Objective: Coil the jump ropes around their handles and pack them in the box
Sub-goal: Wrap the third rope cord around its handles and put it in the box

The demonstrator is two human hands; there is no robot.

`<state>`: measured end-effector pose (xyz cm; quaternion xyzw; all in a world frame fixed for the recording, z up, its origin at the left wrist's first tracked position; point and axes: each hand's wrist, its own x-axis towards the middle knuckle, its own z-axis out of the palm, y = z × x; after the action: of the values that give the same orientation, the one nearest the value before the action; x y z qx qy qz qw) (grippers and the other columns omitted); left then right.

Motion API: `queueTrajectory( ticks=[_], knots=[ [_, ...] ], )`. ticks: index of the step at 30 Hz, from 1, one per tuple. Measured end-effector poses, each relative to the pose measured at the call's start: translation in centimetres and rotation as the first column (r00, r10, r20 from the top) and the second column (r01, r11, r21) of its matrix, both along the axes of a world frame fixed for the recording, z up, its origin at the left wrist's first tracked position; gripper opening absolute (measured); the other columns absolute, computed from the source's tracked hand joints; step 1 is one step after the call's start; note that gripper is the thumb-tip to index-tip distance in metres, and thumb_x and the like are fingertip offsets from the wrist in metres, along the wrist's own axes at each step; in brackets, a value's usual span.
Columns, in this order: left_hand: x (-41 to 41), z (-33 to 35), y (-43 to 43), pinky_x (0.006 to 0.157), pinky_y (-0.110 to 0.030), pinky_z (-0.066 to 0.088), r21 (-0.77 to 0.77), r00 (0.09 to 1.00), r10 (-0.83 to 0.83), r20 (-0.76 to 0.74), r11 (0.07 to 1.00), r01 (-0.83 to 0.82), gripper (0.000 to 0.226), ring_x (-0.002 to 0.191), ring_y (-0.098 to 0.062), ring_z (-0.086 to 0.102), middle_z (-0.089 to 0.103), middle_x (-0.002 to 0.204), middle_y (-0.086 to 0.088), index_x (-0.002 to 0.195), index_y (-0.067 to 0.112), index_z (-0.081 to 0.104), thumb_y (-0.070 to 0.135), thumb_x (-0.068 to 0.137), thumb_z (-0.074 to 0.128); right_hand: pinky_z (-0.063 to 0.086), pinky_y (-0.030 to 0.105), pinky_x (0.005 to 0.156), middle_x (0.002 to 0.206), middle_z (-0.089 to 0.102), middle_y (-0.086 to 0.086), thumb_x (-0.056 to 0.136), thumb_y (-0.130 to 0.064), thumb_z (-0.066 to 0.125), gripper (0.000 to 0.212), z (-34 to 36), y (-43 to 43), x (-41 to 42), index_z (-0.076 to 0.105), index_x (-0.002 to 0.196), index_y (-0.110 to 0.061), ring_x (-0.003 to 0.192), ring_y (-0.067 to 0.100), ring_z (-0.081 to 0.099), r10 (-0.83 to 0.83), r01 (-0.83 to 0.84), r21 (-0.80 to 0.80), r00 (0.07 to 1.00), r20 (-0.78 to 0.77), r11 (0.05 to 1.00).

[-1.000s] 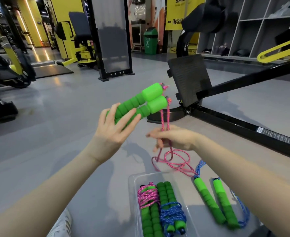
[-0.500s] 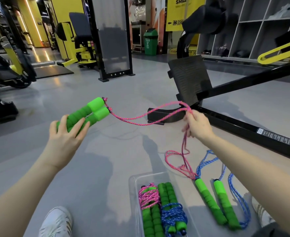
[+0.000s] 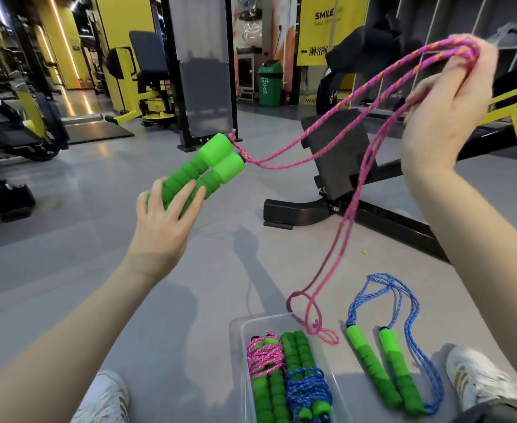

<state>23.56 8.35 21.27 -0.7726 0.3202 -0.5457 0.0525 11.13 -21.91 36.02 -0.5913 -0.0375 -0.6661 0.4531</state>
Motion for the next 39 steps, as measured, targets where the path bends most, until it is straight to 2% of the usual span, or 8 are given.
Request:
queueTrajectory(
  ticks=[5,8,12,16,22,26,32,39],
  knots=[
    [0.0,-0.5,-1.0,0.078,-0.05,0.038,0.055,1.0,-0.02,-0.014,0.998,0.021,0.06,0.104,-0.056,0.05,0.058,0.126,-0.019,0.13,0.003,0.047,-0.008,0.07,0.043,0.047,0.039,0.063,0.068,0.055,0.009,0.098,-0.024,0.032,0.023,-8.7,-2.9,2.9,0.047,0.088,-0.011,0.065,0.029,0.054,-0.149,0.14,-0.067,0.735,-0.662,0.988],
    [-0.2,-0.4,-1.4,0.077,-0.05,0.038,0.069,0.999,-0.03,-0.018,0.997,0.031,0.059,0.104,-0.056,0.051,0.059,0.125,-0.019,0.129,0.003,0.047,-0.009,0.072,0.041,0.051,0.032,0.049,0.074,0.059,0.015,0.098,-0.019,0.032,0.028,-14.2,-2.8,3.4,0.053,0.11,-0.004,0.057,0.027,0.056,-0.068,-0.084,-0.084,0.186,-0.98,0.993],
    [-0.7,-0.9,-2.3,0.079,-0.051,0.04,0.124,0.995,-0.103,-0.008,0.987,0.103,0.053,0.102,-0.056,0.053,0.061,0.125,-0.018,0.129,0.004,0.047,-0.009,0.08,0.033,0.05,0.022,0.059,0.133,0.046,0.019,0.092,-0.007,0.045,0.066,-15.9,-2.6,2.1,0.011,0.149,-0.011,0.082,0.023,0.055,-0.359,-0.45,-0.12,-0.497,-0.79,0.885],
    [-1.8,-1.7,-3.8,0.077,-0.052,0.045,0.214,0.971,-0.24,0.013,0.949,0.231,0.044,0.098,-0.055,0.056,0.063,0.122,-0.017,0.127,0.004,0.049,-0.008,0.093,0.025,0.021,0.026,0.11,0.157,0.015,0.007,0.085,-0.016,0.064,0.091,-15.2,-2.0,1.8,0.001,0.151,-0.025,0.142,0.018,0.02,0.012,-0.46,0.102,-0.194,-0.981,0.882],
    [-3.3,-2.1,-6.3,0.082,-0.052,0.042,0.155,0.946,-0.325,-0.002,0.934,0.322,0.049,0.105,-0.051,0.052,0.055,0.132,-0.014,0.132,0.007,0.048,-0.009,0.086,0.041,0.037,0.027,0.102,0.115,0.061,0.004,0.082,0.005,0.06,0.042,-15.1,2.4,3.3,0.054,0.118,-0.016,0.106,0.009,0.056,0.627,-0.547,0.435,0.227,-0.745,0.715],
    [-2.9,-2.1,-6.0,0.082,-0.05,0.04,0.115,0.951,-0.309,-0.02,0.944,0.309,0.054,0.108,-0.05,0.047,0.046,0.135,-0.012,0.133,0.006,0.045,-0.011,0.082,0.04,0.05,0.034,0.06,0.06,0.046,0.007,0.097,-0.013,0.046,0.012,-15.8,3.6,3.3,0.047,0.086,-0.014,0.044,0.014,0.05,0.56,-0.434,0.383,0.419,-0.715,0.815],
    [-1.9,-2.6,-4.6,0.076,-0.048,0.043,0.14,0.978,-0.202,-0.05,0.968,0.207,0.05,0.101,-0.051,0.054,0.06,0.125,-0.015,0.128,0.004,0.051,-0.01,0.081,0.04,0.039,0.038,0.082,0.115,0.058,0.02,0.099,-0.014,0.033,0.038,-18.2,4.9,3.0,0.034,0.137,-0.008,0.103,0.038,0.054,-0.104,-0.382,-0.277,0.414,-0.904,0.882],
    [-0.8,-3.7,-2.4,0.07,-0.046,0.043,0.302,0.992,-0.084,-0.095,0.947,0.109,0.054,0.093,-0.051,0.057,0.063,0.117,-0.017,0.119,0.001,0.061,-0.009,0.089,0.017,0.024,0.033,0.059,0.062,0.043,0.007,0.098,-0.02,0.041,0.036,-15.1,5.4,2.4,0.033,0.064,-0.017,0.072,0.037,0.048,-0.276,-0.632,-0.393,0.28,-0.92,0.668]
  ],
)
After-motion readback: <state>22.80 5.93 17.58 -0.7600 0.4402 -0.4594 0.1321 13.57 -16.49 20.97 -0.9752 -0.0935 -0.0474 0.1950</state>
